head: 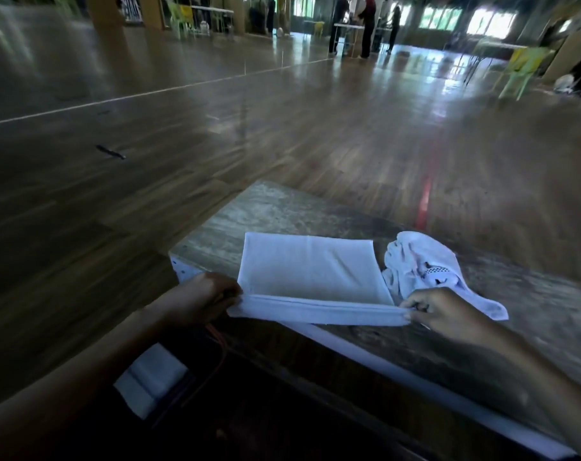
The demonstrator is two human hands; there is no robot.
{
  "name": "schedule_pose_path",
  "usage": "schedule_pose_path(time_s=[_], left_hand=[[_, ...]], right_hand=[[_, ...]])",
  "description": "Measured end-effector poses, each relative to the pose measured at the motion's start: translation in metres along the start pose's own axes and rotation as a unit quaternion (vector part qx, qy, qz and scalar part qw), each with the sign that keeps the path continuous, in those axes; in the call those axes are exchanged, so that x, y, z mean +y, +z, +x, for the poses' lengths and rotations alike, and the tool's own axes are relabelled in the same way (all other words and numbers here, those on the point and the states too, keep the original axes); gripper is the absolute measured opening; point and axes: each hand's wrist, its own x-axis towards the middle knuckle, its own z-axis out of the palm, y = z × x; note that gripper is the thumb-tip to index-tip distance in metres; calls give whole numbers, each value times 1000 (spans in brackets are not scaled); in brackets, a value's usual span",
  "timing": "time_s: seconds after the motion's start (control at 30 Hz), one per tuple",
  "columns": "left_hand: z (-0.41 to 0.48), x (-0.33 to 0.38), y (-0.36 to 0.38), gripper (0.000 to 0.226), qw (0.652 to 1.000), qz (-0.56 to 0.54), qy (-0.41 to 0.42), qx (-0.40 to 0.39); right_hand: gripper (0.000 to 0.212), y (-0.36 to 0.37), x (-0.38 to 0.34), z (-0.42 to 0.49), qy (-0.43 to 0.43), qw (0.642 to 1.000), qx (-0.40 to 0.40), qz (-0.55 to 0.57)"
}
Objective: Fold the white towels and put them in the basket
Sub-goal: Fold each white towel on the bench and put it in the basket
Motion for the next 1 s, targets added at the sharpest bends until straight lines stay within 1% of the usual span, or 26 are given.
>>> schedule_pose_path(time_s=[0.1,0.2,0.27,0.33,0.4,0.57,0.63,0.73,0.8,0.9,0.97,1.0], left_hand=[[20,-12,0,16,998,20,-32,42],[48,-25,3,10,993,51,-68,82],[68,-36,4,12,988,64,-99,102],[85,-50,8,13,983,69,-124,113],[99,-63,14,15,980,79,-142,114],[128,-85,27,19,970,128,-180,104],[136,-92,31,19,969,125,-191,93],[144,-98,37,20,972,116,-195,67],[147,-101,40,21,971,113,-199,71],[148,-105,43,22,971,122,-189,85],[147,-108,45,23,970,123,-189,90],[146,-110,47,24,970,118,-190,91]], right_hand=[[12,-5,5,26,-5,1000,10,-13],[12,-11,9,59,-5,997,70,-12],[14,-16,11,84,1,994,108,-5],[12,-19,15,111,9,993,121,-4],[9,-20,17,134,13,991,128,-30],[10,-19,23,176,2,985,118,-129],[10,-18,27,191,14,985,100,-137],[8,-13,36,207,41,989,50,-135],[11,-7,42,214,53,990,27,-131],[9,-3,47,219,63,988,26,-136],[4,-3,47,220,64,987,32,-147],[8,-3,45,219,65,985,30,-158]])
